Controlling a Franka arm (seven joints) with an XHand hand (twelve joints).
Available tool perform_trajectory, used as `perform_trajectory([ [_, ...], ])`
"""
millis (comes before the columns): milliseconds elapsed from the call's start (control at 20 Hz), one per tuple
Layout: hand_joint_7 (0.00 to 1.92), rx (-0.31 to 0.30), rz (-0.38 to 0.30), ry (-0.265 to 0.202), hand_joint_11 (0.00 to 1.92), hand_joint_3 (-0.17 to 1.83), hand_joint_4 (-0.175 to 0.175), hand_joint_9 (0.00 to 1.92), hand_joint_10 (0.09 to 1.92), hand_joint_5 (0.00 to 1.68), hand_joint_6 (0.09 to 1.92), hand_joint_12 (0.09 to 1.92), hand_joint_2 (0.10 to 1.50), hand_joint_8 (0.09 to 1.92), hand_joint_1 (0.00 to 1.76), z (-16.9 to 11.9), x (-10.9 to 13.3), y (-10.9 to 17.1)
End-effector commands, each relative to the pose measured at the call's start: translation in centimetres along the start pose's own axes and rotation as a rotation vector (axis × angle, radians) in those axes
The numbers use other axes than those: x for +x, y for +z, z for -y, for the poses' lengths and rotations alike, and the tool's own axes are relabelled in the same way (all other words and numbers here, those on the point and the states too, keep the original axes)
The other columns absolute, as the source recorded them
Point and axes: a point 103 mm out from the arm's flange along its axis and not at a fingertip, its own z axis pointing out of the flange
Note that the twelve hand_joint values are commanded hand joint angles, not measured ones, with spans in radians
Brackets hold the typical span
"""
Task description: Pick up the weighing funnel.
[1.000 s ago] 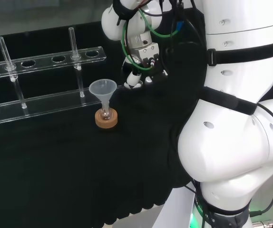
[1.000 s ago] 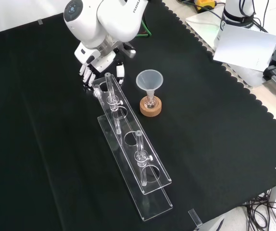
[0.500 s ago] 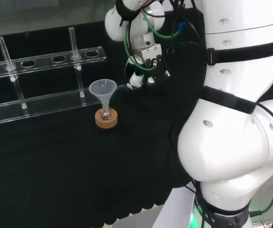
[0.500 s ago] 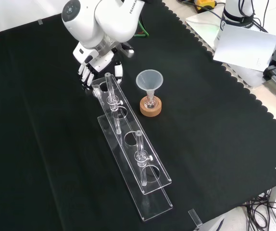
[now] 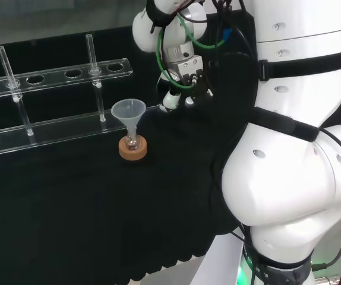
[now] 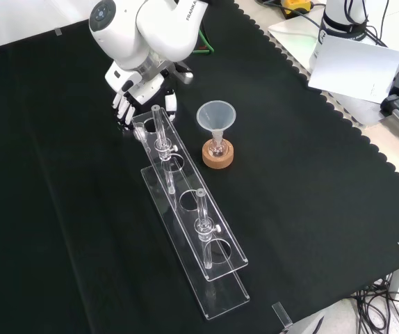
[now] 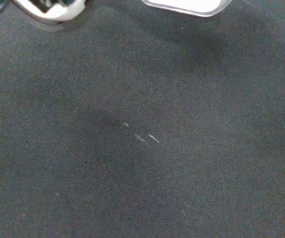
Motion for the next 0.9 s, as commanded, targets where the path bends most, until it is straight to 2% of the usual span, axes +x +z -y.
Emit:
perform_trajectory([
  [50,0.39,0.004,-0.007,-0.002,0.45,0.54,-0.02,0.65,0.56,0.62,0.12,1.3,0.64,0.7,0.82,-0.2,-0.2,0.2],
  [200,0.39,0.01,0.007,-0.001,0.45,0.55,-0.02,0.65,0.56,0.62,0.13,1.3,0.63,0.7,0.82,-0.4,0.0,0.2],
  [400,0.39,0.011,-0.009,0.001,0.45,0.55,-0.019,0.65,0.56,0.62,0.13,1.3,0.63,0.7,0.82,-0.4,-0.4,0.4],
  [700,0.4,0.009,-0.019,0.0,0.45,0.55,-0.017,0.65,0.56,0.62,0.14,1.3,0.63,0.7,0.83,-0.6,-4.4,1.8],
  [750,0.4,0.008,0.012,0.006,0.45,0.55,-0.017,0.65,0.56,0.63,0.14,1.3,0.63,0.7,0.83,-1.0,-2.4,1.3],
  [900,0.4,0.012,0.006,0.005,0.45,0.56,-0.015,0.65,0.56,0.64,0.15,1.3,0.63,0.7,0.83,-1.3,-1.5,1.2],
])
